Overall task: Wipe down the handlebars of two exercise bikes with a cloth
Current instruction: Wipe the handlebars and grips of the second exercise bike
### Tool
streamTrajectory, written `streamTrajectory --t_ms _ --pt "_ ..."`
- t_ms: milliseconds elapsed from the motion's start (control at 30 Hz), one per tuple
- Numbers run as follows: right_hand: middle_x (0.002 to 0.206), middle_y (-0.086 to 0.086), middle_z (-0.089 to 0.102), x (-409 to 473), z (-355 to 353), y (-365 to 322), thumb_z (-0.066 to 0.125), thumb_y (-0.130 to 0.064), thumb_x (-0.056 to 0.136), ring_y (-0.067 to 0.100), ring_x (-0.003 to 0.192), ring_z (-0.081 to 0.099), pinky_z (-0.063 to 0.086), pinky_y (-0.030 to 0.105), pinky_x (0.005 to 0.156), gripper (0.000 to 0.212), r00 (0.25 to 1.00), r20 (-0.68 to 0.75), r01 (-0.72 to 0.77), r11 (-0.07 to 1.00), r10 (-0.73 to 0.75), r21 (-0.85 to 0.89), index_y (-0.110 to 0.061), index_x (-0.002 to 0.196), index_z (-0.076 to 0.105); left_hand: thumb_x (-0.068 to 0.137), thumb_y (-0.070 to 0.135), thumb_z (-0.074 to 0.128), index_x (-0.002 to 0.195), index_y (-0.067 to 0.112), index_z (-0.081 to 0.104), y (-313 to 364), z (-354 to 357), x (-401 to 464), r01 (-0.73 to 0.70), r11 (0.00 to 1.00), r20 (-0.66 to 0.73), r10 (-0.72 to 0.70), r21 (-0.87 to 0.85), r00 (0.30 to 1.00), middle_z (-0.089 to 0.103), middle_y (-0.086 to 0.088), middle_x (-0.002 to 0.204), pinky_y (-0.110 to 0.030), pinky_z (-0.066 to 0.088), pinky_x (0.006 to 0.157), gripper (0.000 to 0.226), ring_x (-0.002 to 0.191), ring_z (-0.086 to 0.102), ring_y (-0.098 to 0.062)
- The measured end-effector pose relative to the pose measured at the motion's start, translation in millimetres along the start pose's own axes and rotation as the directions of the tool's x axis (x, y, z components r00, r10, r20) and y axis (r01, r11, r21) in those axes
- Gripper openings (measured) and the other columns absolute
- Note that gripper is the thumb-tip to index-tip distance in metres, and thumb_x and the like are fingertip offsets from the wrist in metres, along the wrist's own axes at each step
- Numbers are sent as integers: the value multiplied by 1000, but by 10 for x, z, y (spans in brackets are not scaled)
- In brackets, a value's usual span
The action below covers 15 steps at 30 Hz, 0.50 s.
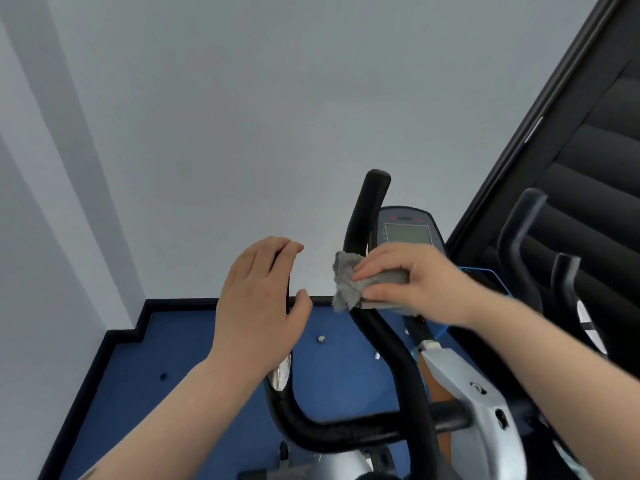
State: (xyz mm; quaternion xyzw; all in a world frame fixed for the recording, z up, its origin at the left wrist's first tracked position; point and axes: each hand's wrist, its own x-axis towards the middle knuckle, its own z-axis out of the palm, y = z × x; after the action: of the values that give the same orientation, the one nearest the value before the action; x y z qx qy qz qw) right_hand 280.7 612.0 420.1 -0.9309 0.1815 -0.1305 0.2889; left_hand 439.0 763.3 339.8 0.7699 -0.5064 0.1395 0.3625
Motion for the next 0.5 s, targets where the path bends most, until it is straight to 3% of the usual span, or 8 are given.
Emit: streamTrajectory --t_ms 100,233,400,500 --pt "105 -7 65 147 6 -61 77 -17 77 4 98 60 47 23 91 21 997 -77 8 998 -4 56 -17 97 75 78 23 55 129 14 51 -9 -3 2 7 999 4 -7 -32 1000 50 0 128 -35 36 105 52 122 41 -22" --pt "106 -8 52 68 419 -59 73 -22 81 10 105 51 42 31 95 19 993 -112 14 993 -27 -121 -22 99 75 78 24 55 130 14 49 -14 22 -27 15 997 -7 -15 -82 1000 49 -1 129 -33 32 104 53 122 36 -19" --pt "104 -10 54 -275 349 82 75 -19 78 1 99 53 42 18 92 19 996 -80 -39 998 43 42 -26 96 75 80 26 53 132 15 46 -35 49 8 20 987 16 -18 -162 1000 44 -1 131 -30 26 106 54 125 32 -20" --pt "100 -7 56 -511 369 140 78 -14 75 5 97 55 44 20 92 20 993 -67 -87 986 98 143 -23 94 76 83 22 57 137 14 42 53 51 -64 98 958 55 -87 -268 995 37 -1 144 -33 20 114 57 139 24 -18"
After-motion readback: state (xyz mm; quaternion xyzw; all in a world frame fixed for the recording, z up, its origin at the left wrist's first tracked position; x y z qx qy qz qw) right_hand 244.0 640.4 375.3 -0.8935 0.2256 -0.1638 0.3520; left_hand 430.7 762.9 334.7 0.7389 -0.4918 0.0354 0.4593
